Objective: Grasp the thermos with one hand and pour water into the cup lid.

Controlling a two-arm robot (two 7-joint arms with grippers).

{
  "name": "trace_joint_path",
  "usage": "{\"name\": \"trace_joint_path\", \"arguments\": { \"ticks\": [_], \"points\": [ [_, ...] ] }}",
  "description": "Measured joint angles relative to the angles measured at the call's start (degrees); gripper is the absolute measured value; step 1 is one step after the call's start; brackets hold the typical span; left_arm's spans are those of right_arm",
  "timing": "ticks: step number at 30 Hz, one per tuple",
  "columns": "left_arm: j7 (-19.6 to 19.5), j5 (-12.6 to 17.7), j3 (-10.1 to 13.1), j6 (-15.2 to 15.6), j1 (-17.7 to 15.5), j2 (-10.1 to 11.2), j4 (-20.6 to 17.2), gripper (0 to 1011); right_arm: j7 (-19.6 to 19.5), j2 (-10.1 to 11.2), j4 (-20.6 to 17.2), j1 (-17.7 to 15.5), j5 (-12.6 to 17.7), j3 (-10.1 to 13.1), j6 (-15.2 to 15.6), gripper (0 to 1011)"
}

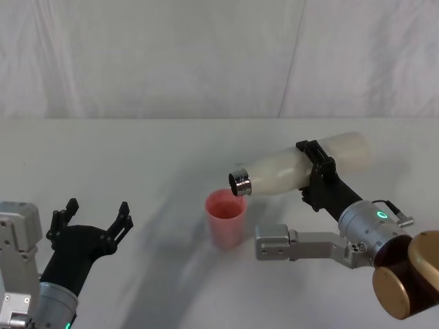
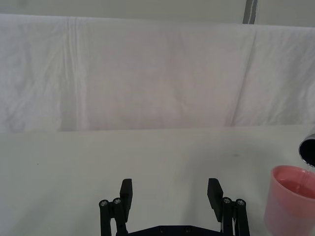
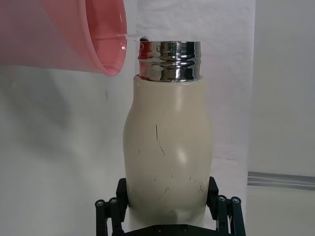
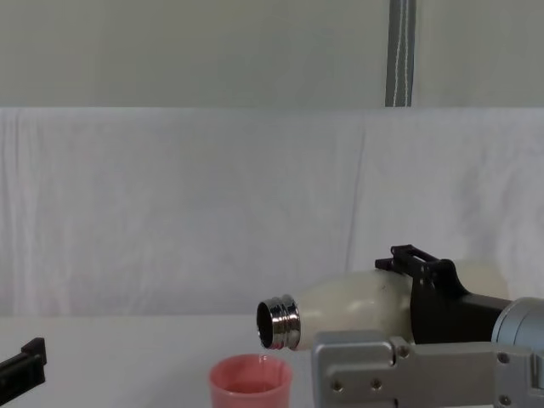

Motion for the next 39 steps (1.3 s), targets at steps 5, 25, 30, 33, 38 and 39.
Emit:
{"name": "trace_joint_path", "arguments": {
  "ticks": [5, 25, 30, 33, 38, 39],
  "points": [
    [0.00, 0.00, 0.00, 0.00, 0.00, 0.00, 0.00, 1001, -0.02, 0.11, -0.03, 0.12, -0.13, -0.04, 0.00, 960],
    [0.00, 0.00, 0.00, 0.00, 0.00, 0.00, 0.00, 1001, 0.09, -0.18, -0.24, 1.01, 0.46, 0.26, -0.27, 960],
    [0.00, 0.00, 0.00, 0.00, 0.00, 0.00, 0.00, 1001, 0.18, -0.09, -0.33, 1.05, 0.47, 0.26, -0.26, 960],
    [0.00, 0.00, 0.00, 0.00, 0.00, 0.00, 0.00, 1001, 0.21, 0.08, -0.45, 1.08, 0.43, 0.26, -0.26, 960],
    [0.00, 0.00, 0.00, 0.00, 0.00, 0.00, 0.00, 1001, 0.27, 0.26, -0.61, 1.13, 0.33, 0.25, -0.25, 960],
    [0.00, 0.00, 0.00, 0.00, 0.00, 0.00, 0.00, 1001, 0.28, 0.26, -0.62, 1.14, 0.32, 0.24, -0.25, 960]
  ]
}}
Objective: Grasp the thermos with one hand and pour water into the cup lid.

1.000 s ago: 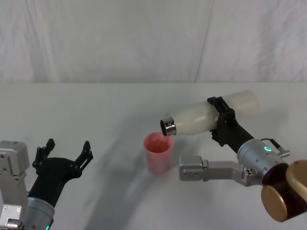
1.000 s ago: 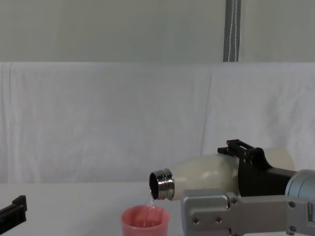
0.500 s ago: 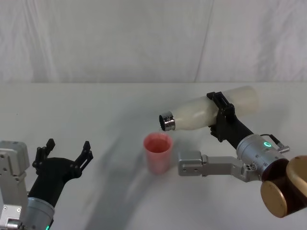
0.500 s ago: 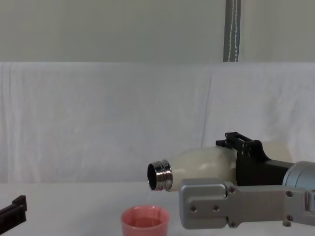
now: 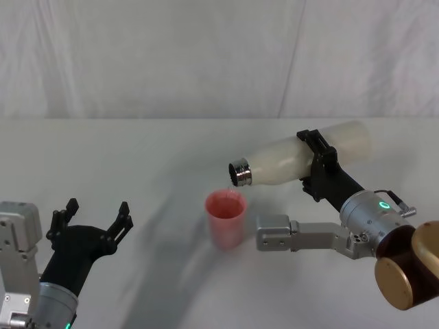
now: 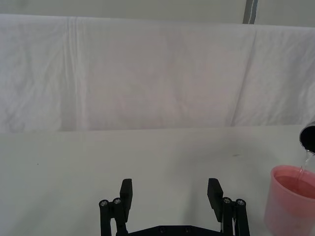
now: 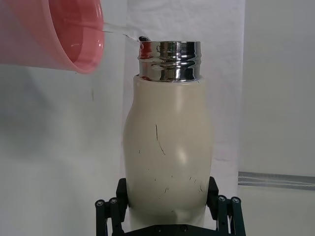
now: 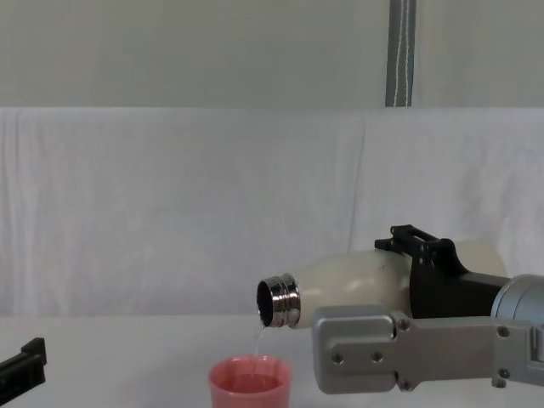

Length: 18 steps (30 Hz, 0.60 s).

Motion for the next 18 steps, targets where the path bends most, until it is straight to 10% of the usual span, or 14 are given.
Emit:
{"name": "trace_joint_path", "arguments": {
  "ticks": [18],
  "points": [
    [0.00, 0.00, 0.00, 0.00, 0.00, 0.00, 0.00, 1001, -0.02, 0.07, -0.03, 0.06, -0.31, -0.19, 0.01, 960]
  ]
}}
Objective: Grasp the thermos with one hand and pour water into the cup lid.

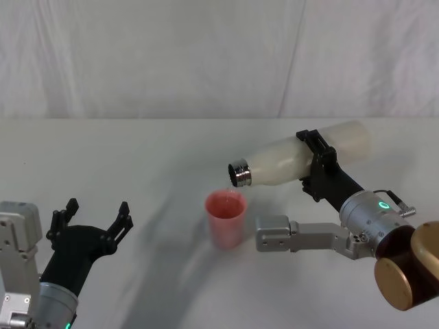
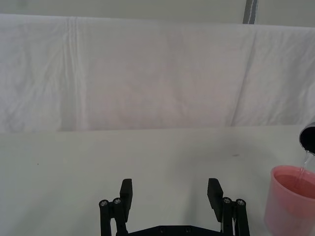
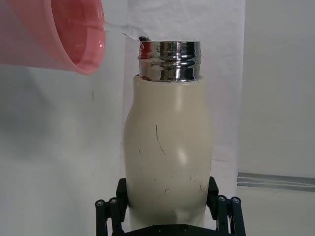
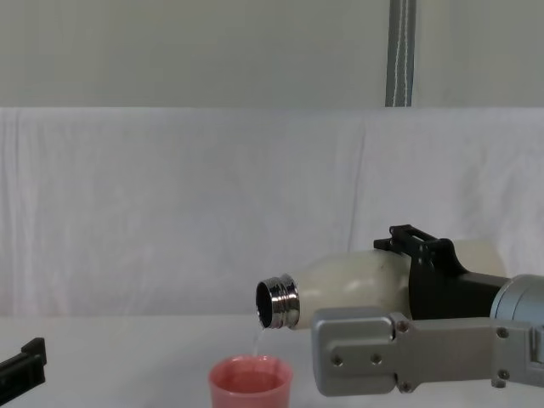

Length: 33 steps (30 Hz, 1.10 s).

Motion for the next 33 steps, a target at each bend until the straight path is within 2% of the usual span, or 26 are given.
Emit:
{"name": "trace_joint_path", "arguments": {
  "ticks": [22, 27, 33],
  "points": [
    [0.00, 0.00, 0.00, 0.00, 0.00, 0.00, 0.00, 1001, 0.03, 0.01, -0.44, 0.05, -0.34, -0.21, 0.09, 960],
    [0.00, 0.00, 0.00, 0.00, 0.00, 0.00, 0.00, 1001, -0.01, -0.22, -0.44, -0.28, 0.41, 0.19, 0.08, 960],
    [0.00, 0.00, 0.00, 0.00, 0.00, 0.00, 0.00, 1001, -0.70, -1.21, -0.43, -1.46, 3.67, 1.90, -0.28, 960]
  ]
}}
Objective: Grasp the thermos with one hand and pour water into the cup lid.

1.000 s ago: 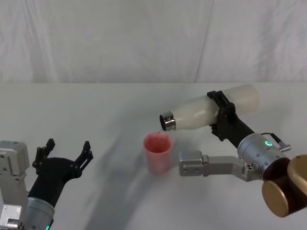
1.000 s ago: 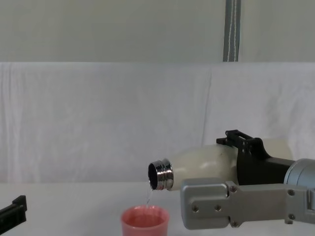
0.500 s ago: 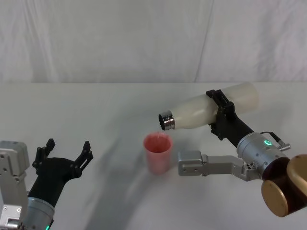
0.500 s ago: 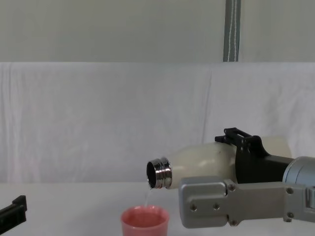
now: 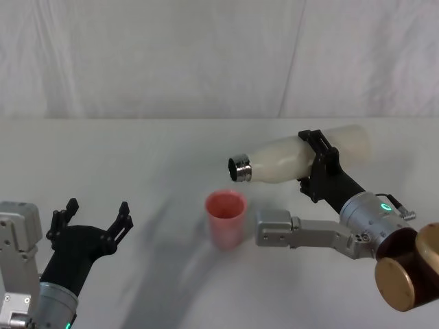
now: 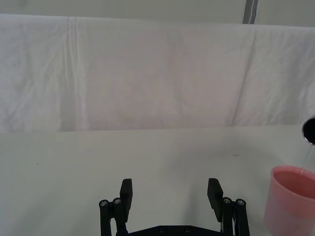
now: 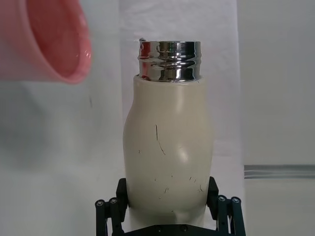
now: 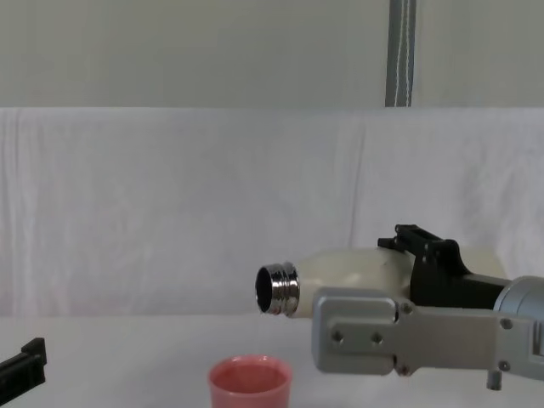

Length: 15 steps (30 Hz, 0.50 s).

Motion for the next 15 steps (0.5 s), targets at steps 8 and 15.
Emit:
{"name": "trace_joint_path", "arguments": {
  "ticks": [8, 15],
  "points": [
    [0.00, 0.00, 0.00, 0.00, 0.00, 0.00, 0.00, 1001, -0.79, -0.98, -0.01, -1.25, 3.84, 1.96, -1.30, 960],
    [0.00, 0.00, 0.00, 0.00, 0.00, 0.00, 0.00, 1001, -1.14, -1.68, -0.83, -2.41, 7.84, 3.91, -2.85, 960]
  ]
}}
